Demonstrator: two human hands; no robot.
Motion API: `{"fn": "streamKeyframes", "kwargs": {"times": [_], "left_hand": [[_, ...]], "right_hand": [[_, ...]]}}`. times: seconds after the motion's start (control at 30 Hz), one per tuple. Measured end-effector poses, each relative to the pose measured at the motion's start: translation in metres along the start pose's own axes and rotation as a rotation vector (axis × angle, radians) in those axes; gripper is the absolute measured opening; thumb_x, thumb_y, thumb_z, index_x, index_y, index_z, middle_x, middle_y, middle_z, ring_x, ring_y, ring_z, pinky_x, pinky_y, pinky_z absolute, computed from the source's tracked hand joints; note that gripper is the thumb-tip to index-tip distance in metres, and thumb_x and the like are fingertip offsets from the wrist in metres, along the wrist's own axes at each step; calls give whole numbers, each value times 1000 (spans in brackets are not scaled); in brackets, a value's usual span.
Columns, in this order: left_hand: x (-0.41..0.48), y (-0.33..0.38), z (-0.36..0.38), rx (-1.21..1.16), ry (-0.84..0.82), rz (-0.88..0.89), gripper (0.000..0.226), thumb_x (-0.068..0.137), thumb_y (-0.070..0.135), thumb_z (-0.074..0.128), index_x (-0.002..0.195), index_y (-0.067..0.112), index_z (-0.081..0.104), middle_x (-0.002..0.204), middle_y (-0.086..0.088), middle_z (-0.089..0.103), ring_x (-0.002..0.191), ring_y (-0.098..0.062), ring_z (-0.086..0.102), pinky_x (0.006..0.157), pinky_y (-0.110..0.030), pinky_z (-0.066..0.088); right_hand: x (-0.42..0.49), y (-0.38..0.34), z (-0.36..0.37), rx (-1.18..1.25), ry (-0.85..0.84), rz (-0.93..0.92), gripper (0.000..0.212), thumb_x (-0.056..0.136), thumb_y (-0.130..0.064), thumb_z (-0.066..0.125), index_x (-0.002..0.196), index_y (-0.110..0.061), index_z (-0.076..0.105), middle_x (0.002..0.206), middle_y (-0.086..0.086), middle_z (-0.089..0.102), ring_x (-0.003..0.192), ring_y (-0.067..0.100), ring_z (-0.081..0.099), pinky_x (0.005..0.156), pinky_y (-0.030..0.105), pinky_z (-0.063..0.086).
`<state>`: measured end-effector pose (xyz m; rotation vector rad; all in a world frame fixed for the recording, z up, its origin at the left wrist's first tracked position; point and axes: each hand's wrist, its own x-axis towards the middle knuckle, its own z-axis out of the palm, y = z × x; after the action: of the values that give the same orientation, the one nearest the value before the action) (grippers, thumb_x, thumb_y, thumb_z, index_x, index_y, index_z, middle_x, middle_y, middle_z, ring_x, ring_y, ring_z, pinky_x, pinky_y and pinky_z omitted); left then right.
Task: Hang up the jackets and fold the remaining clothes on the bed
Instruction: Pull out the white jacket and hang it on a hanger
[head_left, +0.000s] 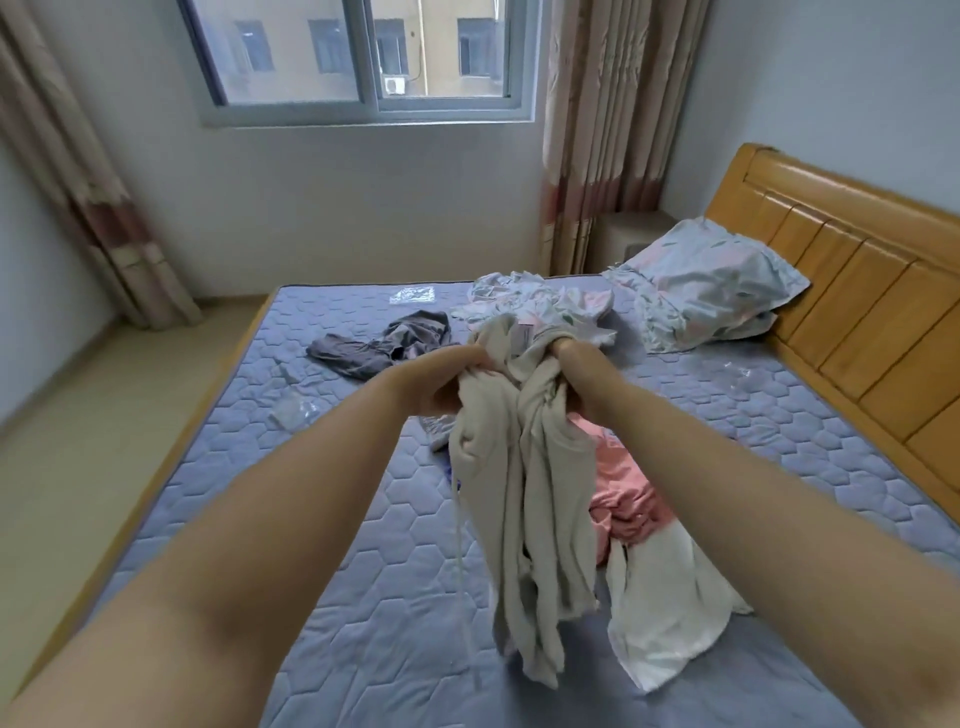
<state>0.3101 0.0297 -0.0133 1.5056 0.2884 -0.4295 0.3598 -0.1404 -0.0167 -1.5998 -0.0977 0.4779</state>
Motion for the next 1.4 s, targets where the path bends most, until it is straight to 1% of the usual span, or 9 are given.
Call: {"fn": "streamKeyframes", "kwargs": {"times": [0.27,0.53,0.63,0.83,0.9,0.97,1.03,1.23,1.4], "left_hand": [[-66,-20,-11,-73,99,66,27,80,16,55,103,3,56,86,-13,59,80,-24,59,77,-33,51],[-135,-46,29,-140,256,194,17,76,9,46,69,18,34,54,-2,35,49,-14,37,47,-20,35],[-158,-56,33,-167,310,199,21,75,9,47,66,19,31,58,-1,31,54,-14,32,48,-24,31],[-171,-81,18,-156,438,211,16,77,4,56,92,8,56,80,-10,50,76,-22,51,70,-32,42],[-159,-100,-6,-163,473,164,21,86,1,52,103,11,60,97,-11,51,92,-22,50,79,-34,41],[-140,-119,-36,-62,662,81,13,90,0,49,89,9,58,87,-13,54,79,-21,53,62,-26,43],[-114,-138,-71,24,855,31,18,89,0,47,75,11,51,72,-10,50,62,-18,48,47,-18,37],[-18,-170,-154,302,1007,-72,21,82,-2,44,65,10,44,67,-8,47,73,-25,47,65,-31,37],[66,-157,-203,-6,944,33,16,76,4,45,85,14,55,82,-5,57,83,-29,59,86,-44,55]], "right_hand": [[-25,4,41,-163,-65,-135,39,71,-28,38,97,-14,64,112,18,64,107,30,59,98,47,47],[-113,-7,39,-67,-89,-141,25,93,-15,40,85,-16,64,99,9,67,97,23,62,88,35,50],[-130,-6,41,-7,-148,-116,29,96,-13,38,79,-17,61,82,1,62,81,16,59,68,24,47],[-126,12,52,-115,-80,-142,31,96,-7,38,115,5,59,101,15,59,94,23,55,68,26,44],[-108,30,55,-306,-24,-228,24,92,-5,41,97,4,63,91,15,59,81,20,53,63,24,43],[-85,49,58,-481,-7,-299,21,88,-1,41,78,-5,59,85,13,58,78,23,53,63,27,39],[-51,67,61,-709,33,-293,18,85,-3,41,83,-5,59,93,17,62,89,29,56,69,29,34],[61,104,100,-1330,99,-167,31,82,-11,44,109,-6,59,122,18,56,110,36,54,79,36,40],[169,110,146,-851,274,-14,22,90,-17,48,109,-10,57,123,20,60,114,34,56,86,33,42]]}}
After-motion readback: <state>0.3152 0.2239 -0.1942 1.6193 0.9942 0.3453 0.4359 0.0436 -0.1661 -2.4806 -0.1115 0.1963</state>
